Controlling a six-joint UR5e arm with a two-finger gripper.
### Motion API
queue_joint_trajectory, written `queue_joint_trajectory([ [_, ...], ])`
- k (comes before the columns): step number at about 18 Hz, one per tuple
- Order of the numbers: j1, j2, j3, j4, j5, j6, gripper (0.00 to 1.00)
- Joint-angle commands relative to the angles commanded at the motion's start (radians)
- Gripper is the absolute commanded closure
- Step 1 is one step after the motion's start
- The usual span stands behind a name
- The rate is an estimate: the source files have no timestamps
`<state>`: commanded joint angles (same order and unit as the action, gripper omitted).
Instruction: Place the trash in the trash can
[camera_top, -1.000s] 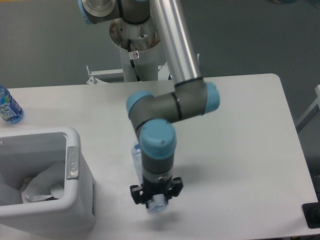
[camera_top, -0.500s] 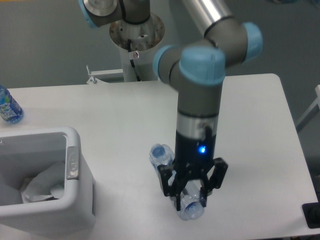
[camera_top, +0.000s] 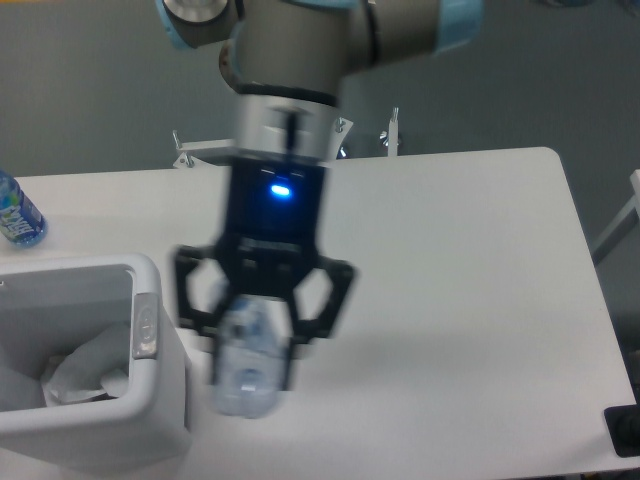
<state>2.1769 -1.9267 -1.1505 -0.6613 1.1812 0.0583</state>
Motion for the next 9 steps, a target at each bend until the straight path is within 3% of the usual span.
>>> queue_joint_trajectory([
  [2, -0.047, -0.005, 0.0, 0.029, 0.0, 0.002, 0.41],
  [7, -0.133, -0.02, -0.02, 0.031, 0.002, 0.0, 0.39],
  [8, -0.144, -0.029, -0.021, 0.031, 0.0, 0.0, 0.27],
  [9, -0.152, -0.037, -0.026, 0.031, 0.0, 0.003, 0.03],
])
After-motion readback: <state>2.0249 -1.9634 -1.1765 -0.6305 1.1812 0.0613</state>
